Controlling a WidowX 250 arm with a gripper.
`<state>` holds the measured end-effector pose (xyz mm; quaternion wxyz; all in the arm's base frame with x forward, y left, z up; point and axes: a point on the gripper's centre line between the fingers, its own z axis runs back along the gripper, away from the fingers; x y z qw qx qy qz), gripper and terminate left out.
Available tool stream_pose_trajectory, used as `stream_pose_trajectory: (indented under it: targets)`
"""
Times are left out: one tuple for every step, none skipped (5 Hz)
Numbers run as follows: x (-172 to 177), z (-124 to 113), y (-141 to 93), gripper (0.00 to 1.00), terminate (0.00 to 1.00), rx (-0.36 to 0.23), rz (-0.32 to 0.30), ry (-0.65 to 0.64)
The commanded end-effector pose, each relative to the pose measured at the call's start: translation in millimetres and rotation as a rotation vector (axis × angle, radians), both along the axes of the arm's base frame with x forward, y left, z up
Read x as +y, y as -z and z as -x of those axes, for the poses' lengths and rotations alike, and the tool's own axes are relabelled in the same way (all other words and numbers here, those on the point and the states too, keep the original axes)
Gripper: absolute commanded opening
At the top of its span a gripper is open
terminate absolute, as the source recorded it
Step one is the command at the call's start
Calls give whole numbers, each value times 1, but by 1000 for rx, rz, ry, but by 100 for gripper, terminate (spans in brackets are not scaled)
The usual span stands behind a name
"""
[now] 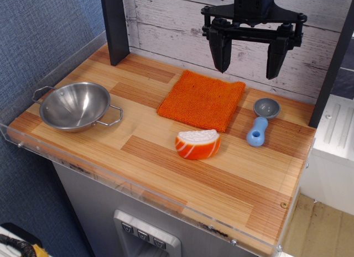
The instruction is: Move the salmon into to the silver bowl.
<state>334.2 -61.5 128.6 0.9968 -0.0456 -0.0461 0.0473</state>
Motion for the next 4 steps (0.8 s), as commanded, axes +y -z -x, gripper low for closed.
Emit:
stream_pose_trajectory:
  targets:
    - [0, 0, 0, 100, 0, 0, 0, 0]
    - [14, 6, 1, 100, 0, -8, -25, -20]
    - [19, 18, 9, 100, 0, -1, -18, -11]
    - [20, 36, 24, 100, 0, 9, 12, 54]
